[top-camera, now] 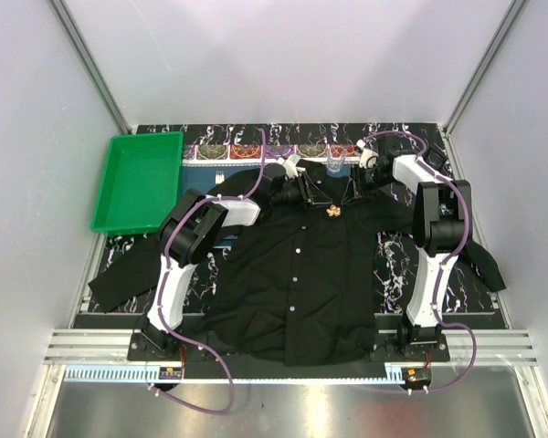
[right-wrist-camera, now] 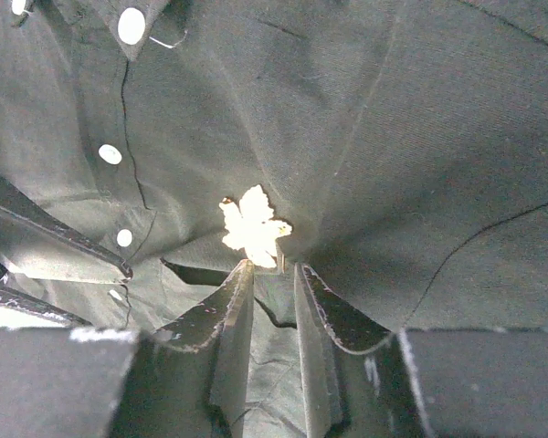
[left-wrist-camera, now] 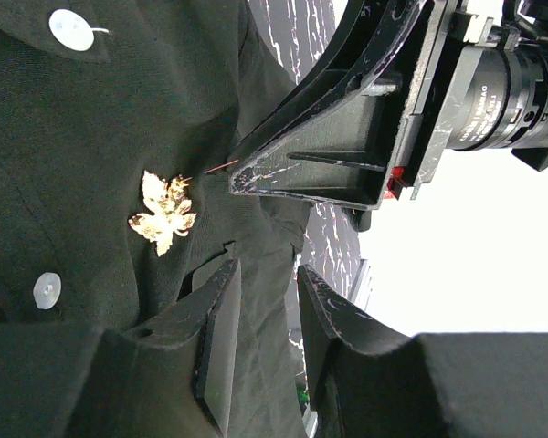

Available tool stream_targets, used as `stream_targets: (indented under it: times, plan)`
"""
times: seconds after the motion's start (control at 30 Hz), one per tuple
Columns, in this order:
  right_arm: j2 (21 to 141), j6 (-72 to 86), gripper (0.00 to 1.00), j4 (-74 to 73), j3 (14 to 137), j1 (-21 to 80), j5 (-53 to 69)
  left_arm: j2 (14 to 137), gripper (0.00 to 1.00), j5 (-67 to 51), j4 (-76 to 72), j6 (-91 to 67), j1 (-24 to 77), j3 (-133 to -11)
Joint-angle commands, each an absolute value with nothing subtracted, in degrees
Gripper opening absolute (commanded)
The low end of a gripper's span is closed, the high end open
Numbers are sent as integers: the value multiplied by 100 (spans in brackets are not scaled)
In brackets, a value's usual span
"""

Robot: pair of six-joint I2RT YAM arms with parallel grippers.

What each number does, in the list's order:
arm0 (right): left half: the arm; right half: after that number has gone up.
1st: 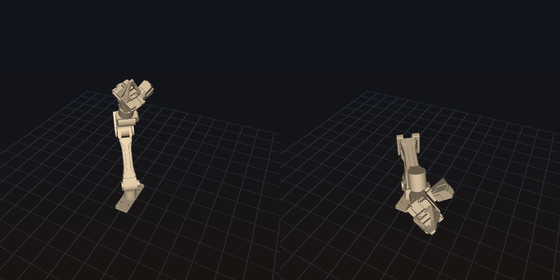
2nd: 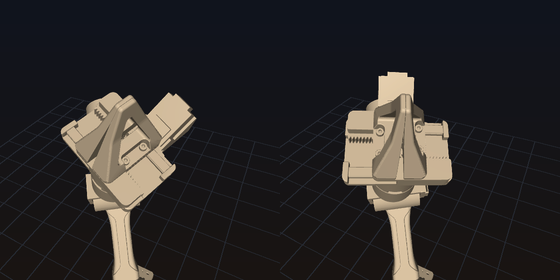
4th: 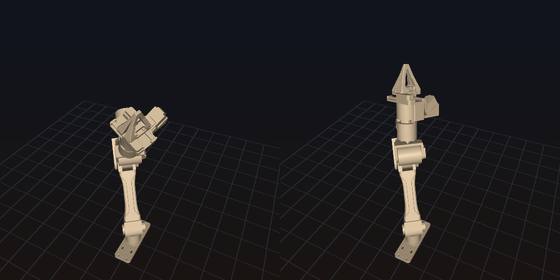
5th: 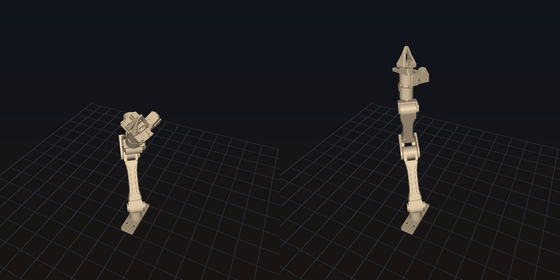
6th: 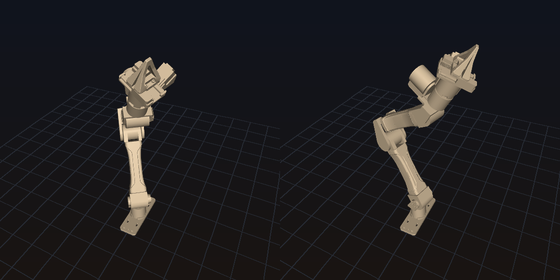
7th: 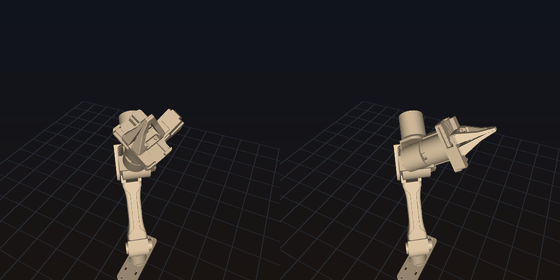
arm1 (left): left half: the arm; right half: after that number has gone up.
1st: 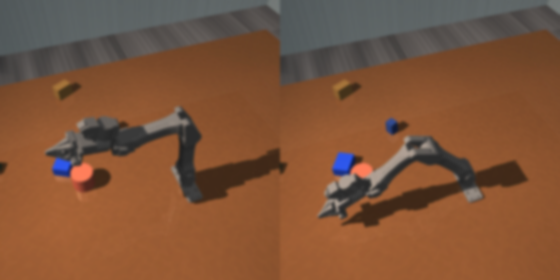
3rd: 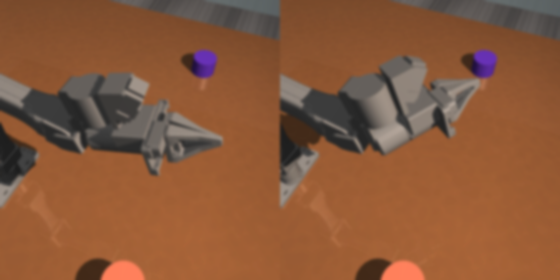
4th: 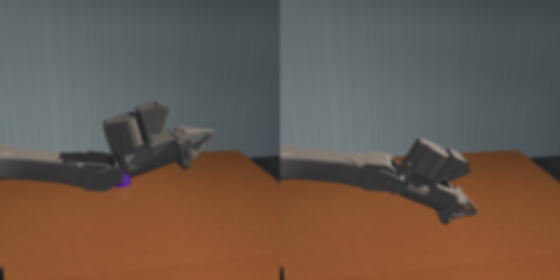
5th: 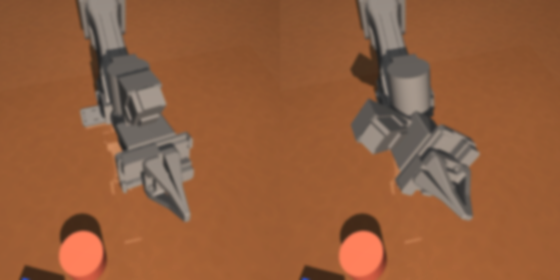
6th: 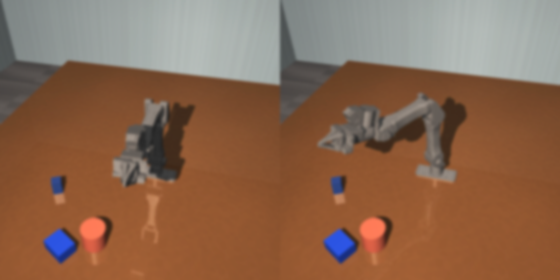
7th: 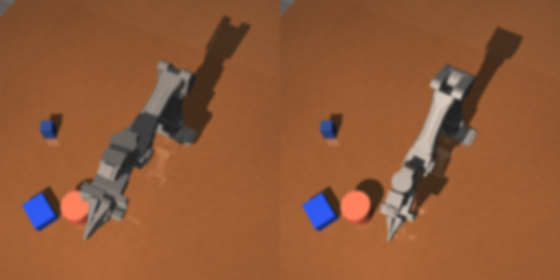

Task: Pin the brooch onto the clothing
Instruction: Pin the brooch to the clothes.

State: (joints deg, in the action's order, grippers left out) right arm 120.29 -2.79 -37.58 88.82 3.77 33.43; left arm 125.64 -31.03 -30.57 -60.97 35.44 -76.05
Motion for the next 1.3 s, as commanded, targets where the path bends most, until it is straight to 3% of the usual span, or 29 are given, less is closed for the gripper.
stream_targets:
  times: [0.0, 0.13, 0.27, 0.73, 0.9, 1.27]
  plan:
    - [12023, -396, 29, -3814, 9088, 475, 3331, 12630, 34, -3006, -3322, -6196, 3542, -7813]
    - [12041, -378, 23, -3850, 9062, 475, 3410, 12674, 34, -2997, -3305, -6205, 3542, -7840]
    - [11997, -395, 0, -3893, 9035, 466, 3375, 12665, 34, -3032, -3313, -6179, 3542, -7814]
    - [11856, -71, 0, -3832, 8771, -193, 4297, 12753, 41, -3094, -4377, -6478, 3507, -7295]
    - [11927, -35, 0, -3666, 8666, -237, 4517, 12805, 46, -3094, -4228, -6451, 3516, -7374]
    - [12173, 492, 0, -3428, 8482, -475, 5071, 13131, 45, -2927, -3622, -6460, 3577, -7787]
